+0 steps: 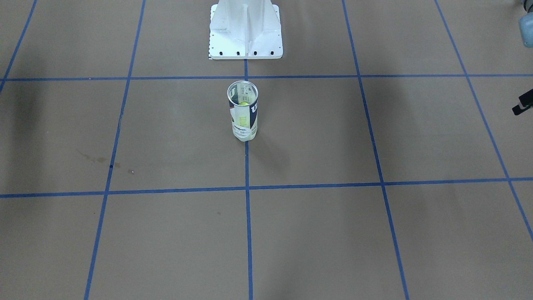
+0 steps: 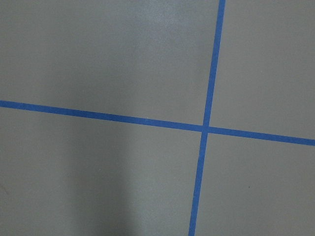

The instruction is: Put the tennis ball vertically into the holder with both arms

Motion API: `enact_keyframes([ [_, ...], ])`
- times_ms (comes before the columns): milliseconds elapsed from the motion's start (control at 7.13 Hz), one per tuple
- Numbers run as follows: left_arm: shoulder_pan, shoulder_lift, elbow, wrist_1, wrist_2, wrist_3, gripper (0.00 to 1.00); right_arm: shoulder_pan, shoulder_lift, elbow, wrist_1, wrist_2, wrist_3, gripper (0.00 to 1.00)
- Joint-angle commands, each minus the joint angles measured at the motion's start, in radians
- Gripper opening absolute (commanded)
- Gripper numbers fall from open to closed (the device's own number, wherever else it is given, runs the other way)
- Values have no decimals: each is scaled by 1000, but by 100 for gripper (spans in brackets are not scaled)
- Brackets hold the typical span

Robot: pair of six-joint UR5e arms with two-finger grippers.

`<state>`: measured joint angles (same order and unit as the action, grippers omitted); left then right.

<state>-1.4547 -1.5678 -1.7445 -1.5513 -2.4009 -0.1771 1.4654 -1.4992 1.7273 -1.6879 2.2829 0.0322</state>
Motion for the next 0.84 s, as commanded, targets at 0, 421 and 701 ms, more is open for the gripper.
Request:
enact_keyframes([
  [0,-27,8,5,7,0,39,100,-2,-7,3,0,0,-1,100],
  [421,-45,5,5,2,12,41,100,-2,-33,5,8,12,-6,100],
  [701,-59,8,3,2,11,41,100,-2,-39,14,8,12,-21,100],
])
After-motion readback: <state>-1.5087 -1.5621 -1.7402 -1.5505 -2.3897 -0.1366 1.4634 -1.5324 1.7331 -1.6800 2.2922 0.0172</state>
